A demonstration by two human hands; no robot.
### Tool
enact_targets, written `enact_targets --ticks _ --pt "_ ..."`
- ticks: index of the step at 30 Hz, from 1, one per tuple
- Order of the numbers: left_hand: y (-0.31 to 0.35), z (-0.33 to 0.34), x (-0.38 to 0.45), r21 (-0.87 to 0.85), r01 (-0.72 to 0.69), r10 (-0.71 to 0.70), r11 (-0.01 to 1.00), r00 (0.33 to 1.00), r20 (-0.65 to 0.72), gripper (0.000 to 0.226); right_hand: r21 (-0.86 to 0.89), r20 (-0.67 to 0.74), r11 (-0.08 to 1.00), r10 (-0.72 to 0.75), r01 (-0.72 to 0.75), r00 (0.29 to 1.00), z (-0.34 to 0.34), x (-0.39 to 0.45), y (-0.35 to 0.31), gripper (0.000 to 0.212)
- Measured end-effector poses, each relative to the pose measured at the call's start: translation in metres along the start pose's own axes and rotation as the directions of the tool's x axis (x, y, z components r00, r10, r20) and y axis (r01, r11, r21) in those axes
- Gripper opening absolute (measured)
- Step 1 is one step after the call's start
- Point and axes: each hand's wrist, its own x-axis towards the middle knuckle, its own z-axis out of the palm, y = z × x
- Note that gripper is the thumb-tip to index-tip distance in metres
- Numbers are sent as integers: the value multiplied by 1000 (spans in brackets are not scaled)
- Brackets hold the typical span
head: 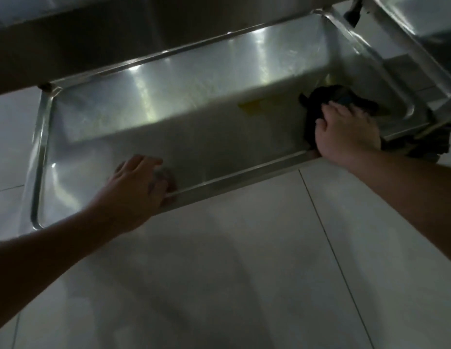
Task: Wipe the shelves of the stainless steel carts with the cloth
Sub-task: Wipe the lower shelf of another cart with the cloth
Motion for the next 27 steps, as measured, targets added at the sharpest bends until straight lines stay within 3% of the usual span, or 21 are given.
enact_targets --ticks 4,7,9,10,12,15,17,21,24,27 --pt "35 38 26 -27 128 -129 991 990 -50 59 -9 51 955 -296 297 954 7 -46 -63 61" --pt "50 65 26 -52 185 -191 981 968 -162 70 32 91 835 -550 550 830 14 -68 -89 61" --pt "50 71 24 -56 191 -199 980 952 -231 72 69 115 771 -636 633 763 10 -59 -75 59" --pt "49 71 24 -58 187 -196 981 950 -244 72 65 114 762 -647 644 754 6 -51 -61 59" --pt "48 70 22 -47 177 -183 983 953 -242 73 31 69 807 -590 590 804 0 -31 -22 59" --pt "53 66 21 -41 184 -189 982 954 -235 73 -26 -41 939 -344 343 938 -13 12 56 63" --pt "56 65 21 -34 191 -193 981 951 -240 72 -33 -79 993 -118 115 990 -23 39 99 62" --pt "55 67 22 -6 192 -188 981 954 -233 73 -14 -34 988 154 -154 987 -24 58 100 60" --pt "52 68 22 -1 185 -180 983 957 -229 73 30 -38 999 47 -46 998 -23 39 61 58" --pt "49 69 22 13 180 -172 983 957 -235 74 -19 -1 941 -337 337 941 -10 0 28 60"
